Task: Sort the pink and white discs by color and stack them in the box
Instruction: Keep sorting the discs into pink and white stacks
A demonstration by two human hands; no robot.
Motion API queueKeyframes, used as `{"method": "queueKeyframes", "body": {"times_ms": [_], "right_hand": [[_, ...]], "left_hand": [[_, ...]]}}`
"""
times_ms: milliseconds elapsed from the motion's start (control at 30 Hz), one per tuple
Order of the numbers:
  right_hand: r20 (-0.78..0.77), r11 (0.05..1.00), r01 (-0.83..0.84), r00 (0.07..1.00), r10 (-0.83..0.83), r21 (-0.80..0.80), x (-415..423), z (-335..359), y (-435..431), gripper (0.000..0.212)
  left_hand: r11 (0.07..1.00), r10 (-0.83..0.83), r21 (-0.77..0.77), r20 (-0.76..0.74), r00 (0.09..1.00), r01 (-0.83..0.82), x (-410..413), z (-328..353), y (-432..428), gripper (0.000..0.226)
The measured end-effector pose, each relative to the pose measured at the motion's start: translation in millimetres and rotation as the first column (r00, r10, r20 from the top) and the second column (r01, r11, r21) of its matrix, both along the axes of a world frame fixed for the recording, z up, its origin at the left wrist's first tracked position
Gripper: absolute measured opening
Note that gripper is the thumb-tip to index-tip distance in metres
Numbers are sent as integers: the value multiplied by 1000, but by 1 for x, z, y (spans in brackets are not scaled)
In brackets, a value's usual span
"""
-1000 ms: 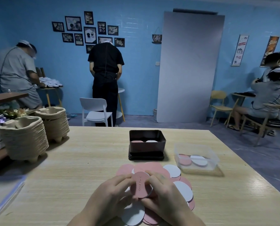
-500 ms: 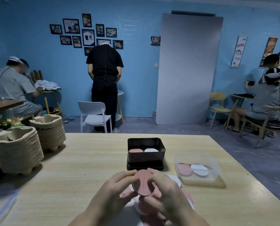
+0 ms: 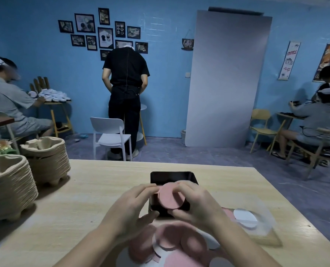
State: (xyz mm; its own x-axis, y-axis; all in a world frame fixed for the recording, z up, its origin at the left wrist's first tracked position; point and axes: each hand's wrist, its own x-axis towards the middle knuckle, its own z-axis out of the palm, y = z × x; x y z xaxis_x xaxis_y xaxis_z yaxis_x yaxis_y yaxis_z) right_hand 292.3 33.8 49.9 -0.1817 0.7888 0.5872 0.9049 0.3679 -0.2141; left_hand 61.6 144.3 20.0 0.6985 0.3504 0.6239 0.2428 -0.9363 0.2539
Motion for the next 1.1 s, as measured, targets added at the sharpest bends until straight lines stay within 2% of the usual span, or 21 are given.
{"method": "queueKeyframes", "body": {"times_ms": [67,167,233,367,633,733,867,1033,1100], "right_hand": [[-15,999,36,999,-36,12,11,7,12,39],[-40,996,85,996,-85,4,21,14,31,36],[-57,994,89,994,-93,-58,21,18,46,36],[-121,959,118,981,-153,-259,21,17,77,39],[-24,893,142,986,-168,-426,28,9,103,48],[-23,892,104,992,-127,-441,27,8,105,42],[-26,898,104,992,-127,-427,30,5,104,45],[69,964,176,984,-165,-199,26,4,90,21],[116,940,240,969,-218,-242,24,7,81,32]], "left_hand": [[998,61,35,-57,997,-59,-4,-1,12,51],[998,53,-22,-132,990,-56,-10,-9,20,54],[997,29,-63,-128,991,-38,-12,-14,21,54],[998,24,-50,-133,991,-31,-10,-14,21,54],[998,37,-46,-147,988,-44,-7,-8,26,47],[997,33,-65,-150,988,-44,-6,-8,24,47],[995,52,-78,-156,986,-65,-7,-7,20,48],[992,75,-86,-172,982,-91,-7,-3,17,46],[992,72,-88,-176,982,-88,-6,-2,17,46]]}}
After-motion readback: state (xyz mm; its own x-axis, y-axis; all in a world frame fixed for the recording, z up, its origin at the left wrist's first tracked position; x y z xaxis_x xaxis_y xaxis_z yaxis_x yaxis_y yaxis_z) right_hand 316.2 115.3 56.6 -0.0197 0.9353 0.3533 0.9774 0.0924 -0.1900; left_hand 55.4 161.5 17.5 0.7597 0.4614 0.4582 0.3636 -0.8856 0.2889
